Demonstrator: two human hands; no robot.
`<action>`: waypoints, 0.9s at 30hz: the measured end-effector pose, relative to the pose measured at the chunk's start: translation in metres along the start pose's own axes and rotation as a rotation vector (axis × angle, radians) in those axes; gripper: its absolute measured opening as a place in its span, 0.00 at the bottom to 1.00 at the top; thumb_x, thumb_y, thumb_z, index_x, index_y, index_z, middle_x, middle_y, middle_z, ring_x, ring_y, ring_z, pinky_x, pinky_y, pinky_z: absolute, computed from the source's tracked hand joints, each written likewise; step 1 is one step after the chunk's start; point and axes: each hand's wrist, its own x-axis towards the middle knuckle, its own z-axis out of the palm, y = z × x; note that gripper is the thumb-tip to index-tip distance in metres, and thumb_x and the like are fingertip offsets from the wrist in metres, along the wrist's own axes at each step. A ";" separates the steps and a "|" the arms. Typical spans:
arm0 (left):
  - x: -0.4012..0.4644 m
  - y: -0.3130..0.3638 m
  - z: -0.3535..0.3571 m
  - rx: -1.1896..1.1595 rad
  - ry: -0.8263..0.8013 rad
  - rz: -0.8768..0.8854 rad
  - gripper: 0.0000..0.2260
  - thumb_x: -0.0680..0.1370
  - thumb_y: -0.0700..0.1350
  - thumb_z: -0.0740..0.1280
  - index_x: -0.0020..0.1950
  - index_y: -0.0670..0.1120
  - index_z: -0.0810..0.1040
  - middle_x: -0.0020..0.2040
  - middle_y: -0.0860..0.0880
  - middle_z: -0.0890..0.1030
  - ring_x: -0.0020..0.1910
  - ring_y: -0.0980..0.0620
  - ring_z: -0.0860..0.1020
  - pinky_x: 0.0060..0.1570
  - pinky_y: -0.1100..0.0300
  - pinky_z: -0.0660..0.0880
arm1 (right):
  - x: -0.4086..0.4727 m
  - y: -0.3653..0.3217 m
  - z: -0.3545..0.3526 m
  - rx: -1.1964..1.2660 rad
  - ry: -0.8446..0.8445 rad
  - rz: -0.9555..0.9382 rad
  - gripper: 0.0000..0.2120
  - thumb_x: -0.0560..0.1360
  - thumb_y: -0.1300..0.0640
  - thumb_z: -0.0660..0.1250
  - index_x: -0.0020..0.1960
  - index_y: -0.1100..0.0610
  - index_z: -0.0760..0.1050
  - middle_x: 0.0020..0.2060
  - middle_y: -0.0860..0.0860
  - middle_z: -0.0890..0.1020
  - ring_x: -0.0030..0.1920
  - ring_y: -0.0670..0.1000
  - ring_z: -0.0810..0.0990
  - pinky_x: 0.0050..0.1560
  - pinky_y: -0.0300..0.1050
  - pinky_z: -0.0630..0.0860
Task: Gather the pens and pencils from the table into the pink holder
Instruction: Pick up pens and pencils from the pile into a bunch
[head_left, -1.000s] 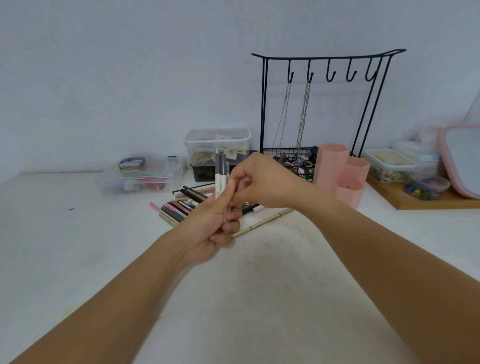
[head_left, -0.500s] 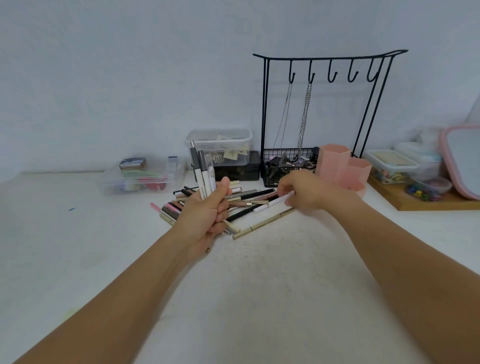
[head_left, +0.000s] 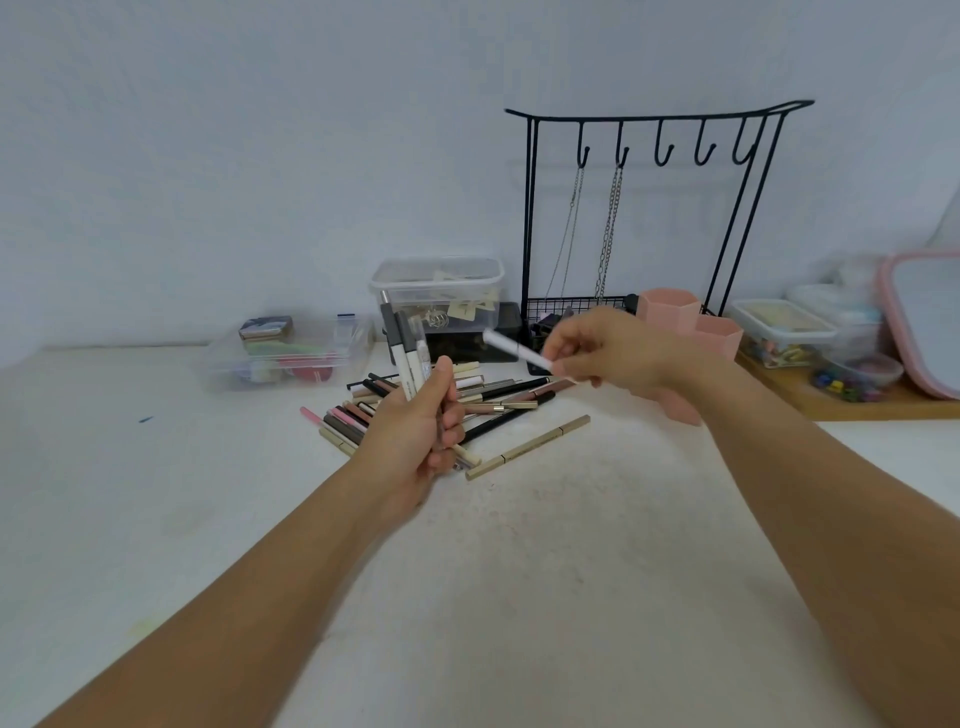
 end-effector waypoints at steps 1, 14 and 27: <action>0.000 0.000 0.000 -0.004 -0.002 -0.004 0.15 0.81 0.56 0.66 0.42 0.47 0.73 0.29 0.51 0.66 0.24 0.57 0.62 0.18 0.67 0.58 | -0.003 -0.010 -0.001 0.139 0.002 -0.004 0.03 0.78 0.63 0.70 0.51 0.57 0.81 0.38 0.51 0.83 0.37 0.47 0.80 0.38 0.38 0.78; -0.010 0.005 0.006 -0.066 -0.070 -0.050 0.13 0.81 0.56 0.65 0.50 0.46 0.80 0.33 0.48 0.80 0.31 0.52 0.81 0.22 0.64 0.72 | -0.009 -0.077 0.035 0.708 -0.039 -0.022 0.08 0.76 0.64 0.73 0.52 0.68 0.81 0.33 0.55 0.82 0.31 0.48 0.79 0.32 0.36 0.78; -0.008 0.001 0.009 -0.118 -0.073 -0.068 0.22 0.80 0.64 0.59 0.50 0.47 0.81 0.29 0.48 0.73 0.23 0.54 0.73 0.17 0.66 0.66 | -0.012 -0.075 0.054 0.441 -0.034 -0.039 0.06 0.72 0.62 0.77 0.46 0.65 0.86 0.31 0.55 0.85 0.31 0.44 0.82 0.38 0.32 0.78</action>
